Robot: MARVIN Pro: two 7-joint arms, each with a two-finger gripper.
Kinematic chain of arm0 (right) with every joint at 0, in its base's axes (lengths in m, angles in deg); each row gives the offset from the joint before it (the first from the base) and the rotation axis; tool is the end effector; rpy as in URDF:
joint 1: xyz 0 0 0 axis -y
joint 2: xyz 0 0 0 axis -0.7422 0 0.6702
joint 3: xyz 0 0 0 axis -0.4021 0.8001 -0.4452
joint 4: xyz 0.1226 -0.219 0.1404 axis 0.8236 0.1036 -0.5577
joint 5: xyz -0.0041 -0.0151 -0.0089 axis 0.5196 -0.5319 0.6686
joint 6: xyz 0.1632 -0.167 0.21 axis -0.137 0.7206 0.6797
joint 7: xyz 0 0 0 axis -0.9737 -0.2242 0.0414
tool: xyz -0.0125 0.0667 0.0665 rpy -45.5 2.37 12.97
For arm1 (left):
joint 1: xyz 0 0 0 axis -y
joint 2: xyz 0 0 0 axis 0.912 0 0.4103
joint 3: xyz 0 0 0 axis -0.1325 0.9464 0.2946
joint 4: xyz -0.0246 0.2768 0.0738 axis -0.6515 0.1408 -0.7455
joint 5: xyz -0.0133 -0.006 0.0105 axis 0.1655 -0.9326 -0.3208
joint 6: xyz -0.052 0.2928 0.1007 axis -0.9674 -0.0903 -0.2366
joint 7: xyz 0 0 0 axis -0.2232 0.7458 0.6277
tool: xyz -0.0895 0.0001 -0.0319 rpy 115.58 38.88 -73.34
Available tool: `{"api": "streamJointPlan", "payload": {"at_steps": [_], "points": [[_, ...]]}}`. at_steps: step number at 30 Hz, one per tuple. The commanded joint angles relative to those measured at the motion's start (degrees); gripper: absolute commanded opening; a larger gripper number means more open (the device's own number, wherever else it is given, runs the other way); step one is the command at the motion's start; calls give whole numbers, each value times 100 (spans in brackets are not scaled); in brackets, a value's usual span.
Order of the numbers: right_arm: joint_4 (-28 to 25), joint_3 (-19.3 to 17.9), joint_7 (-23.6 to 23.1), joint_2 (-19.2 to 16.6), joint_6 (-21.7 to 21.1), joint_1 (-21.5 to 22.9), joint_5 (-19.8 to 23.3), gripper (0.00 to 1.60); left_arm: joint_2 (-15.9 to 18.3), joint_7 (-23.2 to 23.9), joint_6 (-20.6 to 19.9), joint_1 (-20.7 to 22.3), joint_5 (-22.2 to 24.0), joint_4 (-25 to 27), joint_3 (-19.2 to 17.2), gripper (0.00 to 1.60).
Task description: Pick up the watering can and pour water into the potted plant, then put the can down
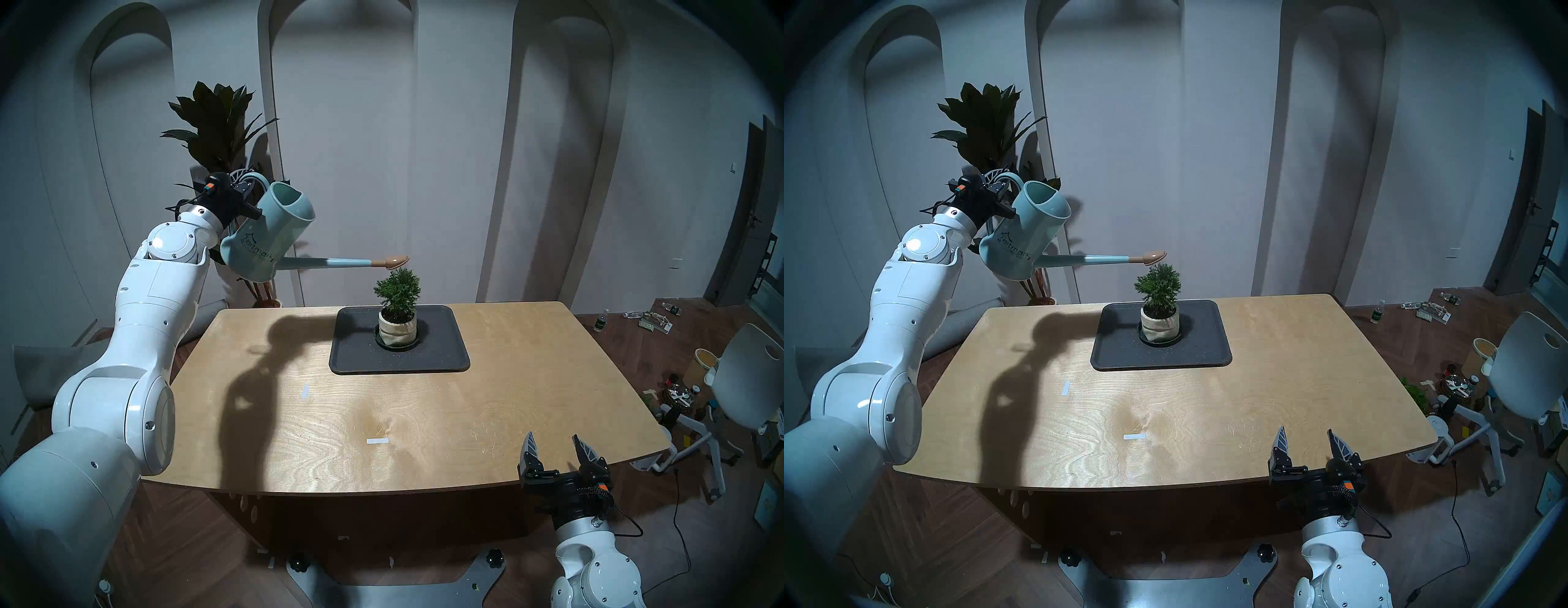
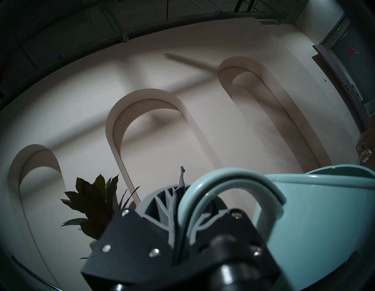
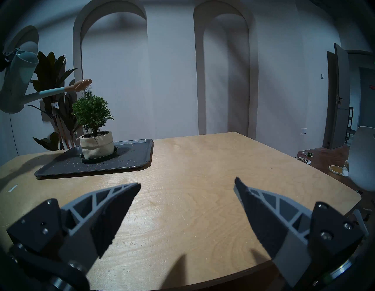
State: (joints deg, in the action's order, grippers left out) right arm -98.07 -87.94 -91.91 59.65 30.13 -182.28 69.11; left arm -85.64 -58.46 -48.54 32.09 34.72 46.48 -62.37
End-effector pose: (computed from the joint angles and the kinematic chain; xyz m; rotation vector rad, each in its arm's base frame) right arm 0.1998 -0.0362 -0.3277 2.2930 -0.2099 2.0653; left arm 0.6133 0.1774 -0.0499 -1.5324 0.6454 -2.4023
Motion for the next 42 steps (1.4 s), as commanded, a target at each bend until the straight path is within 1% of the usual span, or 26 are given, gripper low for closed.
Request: {"api": "streamJointPlan", "payload": {"at_steps": [1, 4, 6, 9, 13, 17, 18, 21, 23, 24, 29, 32, 33, 34, 39, 42], "points": [[-139, -12, 11, 4, 38, -16, -12, 160, -116, -91, -33, 661, 337, 35, -315, 0], [-157, -12, 12, 9, 39, -28, -15, 160, -186, 13, -29, 648, 619, -77, -537, 0], [-167, -12, 13, 11, 40, -35, -18, 160, -248, 109, 9, 718, 836, -266, -683, 0], [-183, -11, 16, 16, 39, -49, -23, 160, -299, 326, 84, 594, 1183, -309, -914, 0], [-210, -8, 22, 24, 37, -72, -35, 160, -371, 831, 25, 321, 1728, -355, -1240, 0], [-237, -4, 33, 34, 30, -94, -52, 160, -433, 1328, -228, -38, 2297, -365, -1542, 0], [-240, -3, 35, 35, 29, -97, -54, 160, -448, 1383, -353, -111, 2414, -350, -1593, 0], [-247, 0, 43, 38, 26, -103, -65, 160, -524, 1757, -676, -412, 2777, -198, -1858, 0], [-251, 2, 48, 40, 24, -106, -70, 160, -576, 1860, -828, -609, 2920, -38, -1969, 0], [-251, 3, 50, 40, 24, -107, -73, 160, -614, 1914, -988, -726, 3010, 40, -2033, 0], [-260, 8, 61, 43, 19, -113, -83, 160, -701, 2086, -1237, -1053, 3155, 226, -2184, 0], [-259, 9, 65, 43, 20, -113, -86, 160, -745, 2039, -1381, -1184, 3136, 393, -2223, 0], [-258, 9, 66, 43, 21, -113, -87, 160, -747, 2052, -1401, -1167, 3133, 341, -2227, 0], [-257, 10, 67, 43, 21, -112, -89, 160, -782, 2027, -1445, -1253, 3128, 453, -2244, 0], [-256, 11, 72, 44, 22, -111, -94, 160, -864, 2017, -1535, -1424, 3113, 560, -2304, 0], [-258, 12, 73, 45, 21, -112, -95, 160, -907, 1900, -1595, -1550, 3054, 680, -2344, 0]]}}
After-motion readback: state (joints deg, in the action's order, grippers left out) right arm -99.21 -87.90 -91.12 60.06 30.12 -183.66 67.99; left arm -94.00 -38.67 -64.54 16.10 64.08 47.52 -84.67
